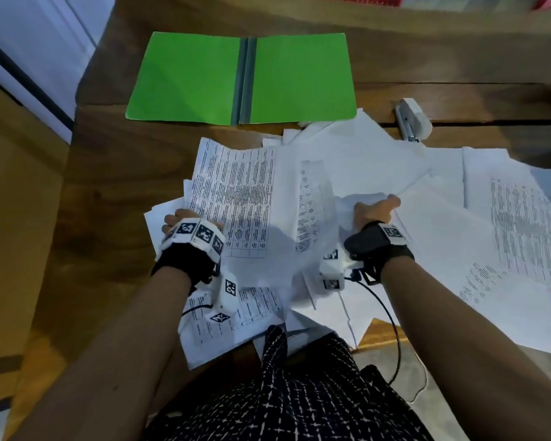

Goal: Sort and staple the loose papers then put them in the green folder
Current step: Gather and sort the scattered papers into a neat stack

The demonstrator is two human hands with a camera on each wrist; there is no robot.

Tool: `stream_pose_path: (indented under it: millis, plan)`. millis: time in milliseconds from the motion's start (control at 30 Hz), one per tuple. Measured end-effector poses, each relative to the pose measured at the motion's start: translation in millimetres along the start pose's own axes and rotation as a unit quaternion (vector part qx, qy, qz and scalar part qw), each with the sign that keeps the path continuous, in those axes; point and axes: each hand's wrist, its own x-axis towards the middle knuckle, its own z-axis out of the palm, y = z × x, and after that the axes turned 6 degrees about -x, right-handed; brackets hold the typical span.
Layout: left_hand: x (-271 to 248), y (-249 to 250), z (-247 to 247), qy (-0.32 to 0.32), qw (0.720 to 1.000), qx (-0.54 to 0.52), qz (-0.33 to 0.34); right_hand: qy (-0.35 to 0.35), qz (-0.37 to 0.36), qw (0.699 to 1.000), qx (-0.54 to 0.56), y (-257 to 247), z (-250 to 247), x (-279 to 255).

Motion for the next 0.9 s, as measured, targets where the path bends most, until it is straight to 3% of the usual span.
stream_pose_path:
  millis: [100, 200, 300, 367, 433, 533, 600, 667, 767, 900]
  plan:
    - [12.8, 5.4, -14.7, -0.029, 0.993, -0.111, 0.036, 0.013, -0.078, 0.992, -0.094, 13.7, -12.6, 4.5]
    - [8.9, 24.5, -37.6, 0.054, 0.973, -0.201, 0.101, -0.060, -0.146, 0.972, -0.174, 30.8, -30.5, 10.1]
    - [3.1, 43.5, -58.0, 0.127, 0.953, -0.236, 0.144, -0.105, -0.211, 0.930, -0.283, 39.6, -53.5, 21.2]
    - [0.5, 53.4, -62.3, 0.123, 0.937, -0.282, 0.166, -0.108, -0.220, 0.910, -0.335, 38.2, -66.7, 27.1]
    - [-3.5, 61.9, -56.7, 0.077, 0.945, -0.271, 0.167, -0.100, -0.223, 0.899, -0.362, 41.4, -74.9, 34.0]
    - [-20.6, 71.3, -28.1, -0.002, 0.970, -0.203, 0.134, -0.071, -0.205, 0.923, -0.318, 48.7, -78.4, 39.5]
    - [-31.1, 70.7, -0.1, -0.017, 0.977, -0.180, 0.111, -0.064, -0.147, 0.956, -0.245, 52.3, -74.0, 35.3]
    - [-41.3, 64.5, 25.4, -0.028, 0.983, -0.158, 0.091, -0.092, -0.114, 0.961, -0.236, 54.9, -66.7, 28.6]
    - [-49.8, 55.2, 45.7, -0.038, 0.989, -0.133, 0.056, -0.111, -0.167, 0.941, -0.271, 52.2, -69.1, 23.8]
    - [-56.0, 57.0, 47.0, 0.002, 0.989, -0.143, 0.036, -0.030, -0.230, 0.949, -0.212, 33.6, -110.4, 32.5]
